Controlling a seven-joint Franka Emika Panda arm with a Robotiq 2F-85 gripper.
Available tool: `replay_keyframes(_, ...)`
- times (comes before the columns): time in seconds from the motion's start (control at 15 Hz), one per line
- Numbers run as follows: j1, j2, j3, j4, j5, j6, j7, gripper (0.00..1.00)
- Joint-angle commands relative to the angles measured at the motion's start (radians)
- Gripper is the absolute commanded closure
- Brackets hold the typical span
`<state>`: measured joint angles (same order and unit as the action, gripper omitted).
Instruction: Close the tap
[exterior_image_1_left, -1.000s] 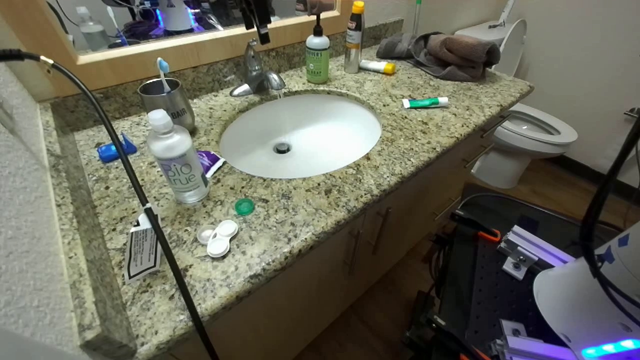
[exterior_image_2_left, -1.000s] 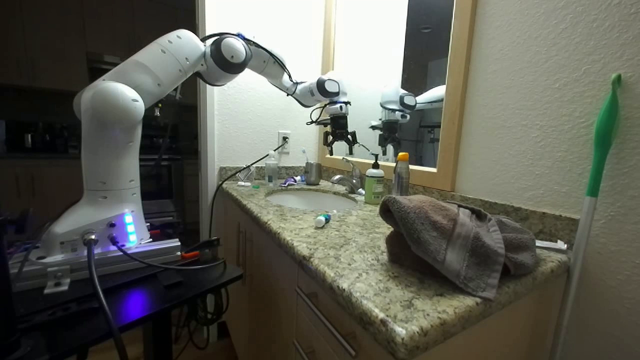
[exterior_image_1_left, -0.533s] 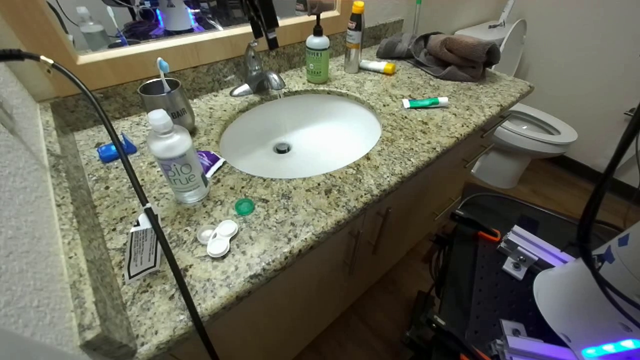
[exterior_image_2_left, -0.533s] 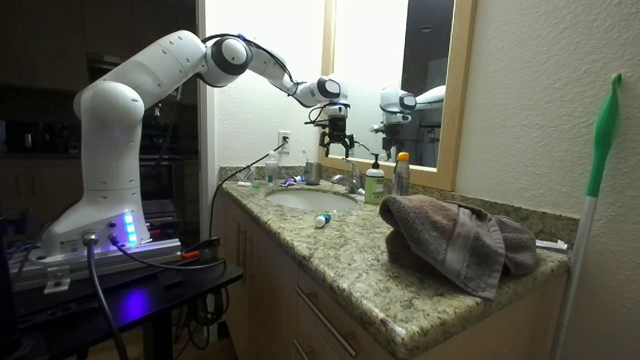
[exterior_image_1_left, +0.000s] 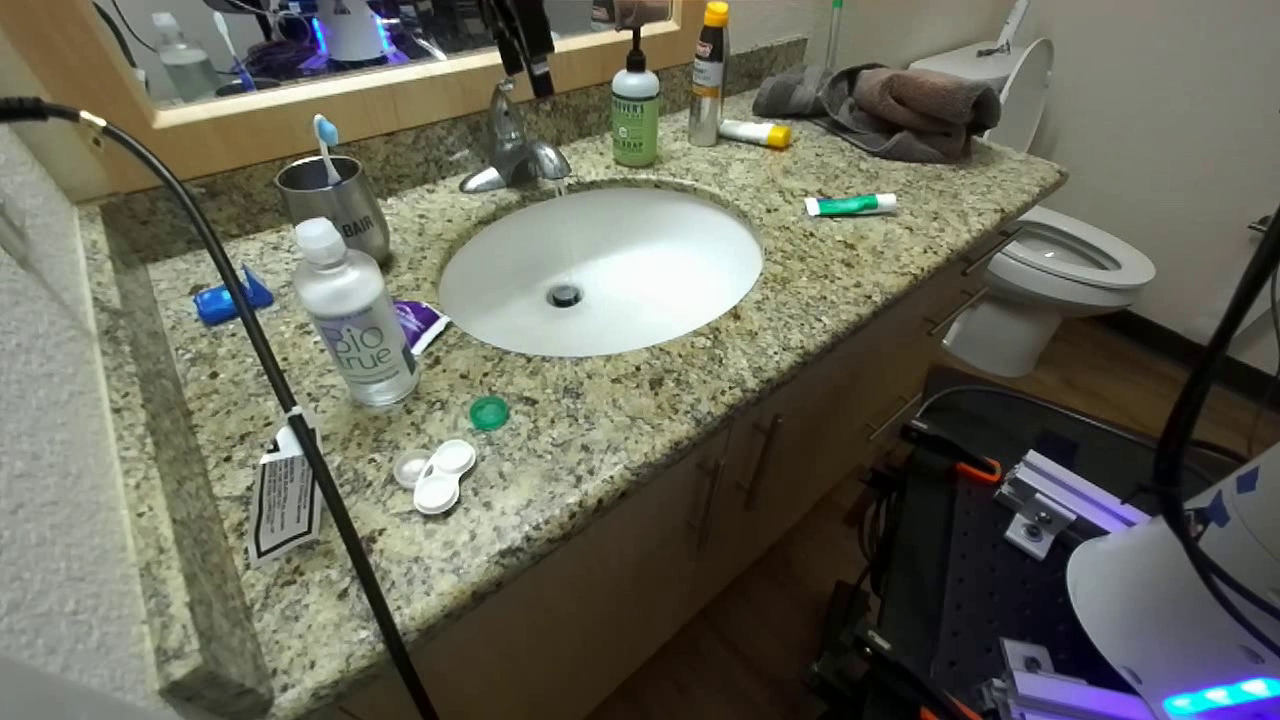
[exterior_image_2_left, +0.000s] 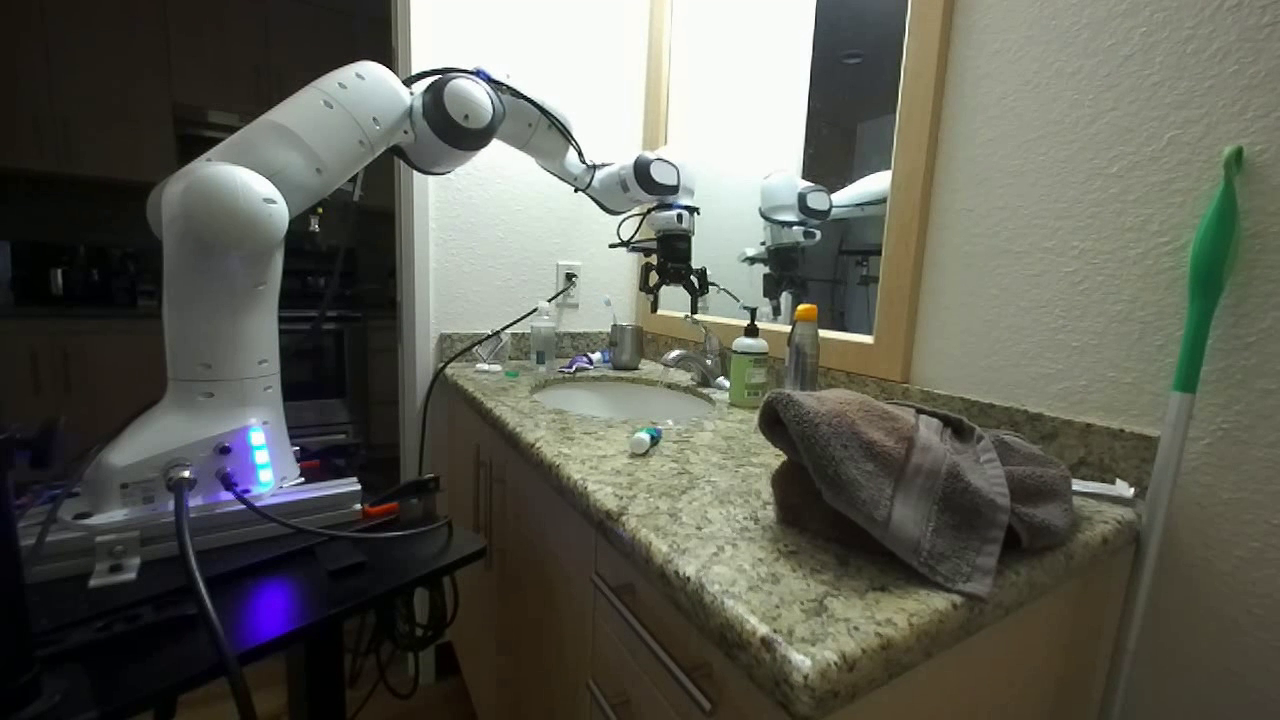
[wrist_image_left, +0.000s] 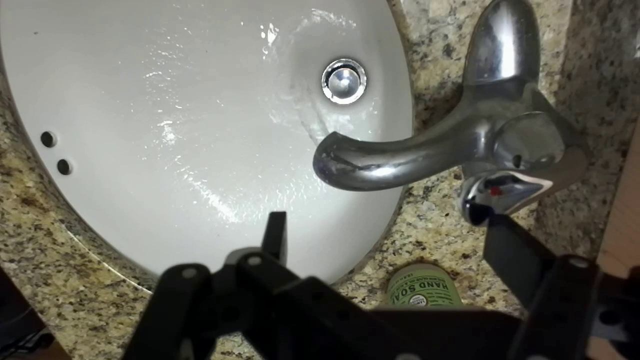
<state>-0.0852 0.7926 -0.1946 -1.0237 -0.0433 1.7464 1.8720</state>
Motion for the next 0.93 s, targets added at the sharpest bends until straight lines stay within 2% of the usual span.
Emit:
replay_keyframes(0.0,0.003,0.007,0.009,-0.007,0.005,0.013,-0.014,0.0)
replay_keyframes(0.87,-0.003,0.012,-0.001,-0.026,-0.007,0.012,-0.03,0.0)
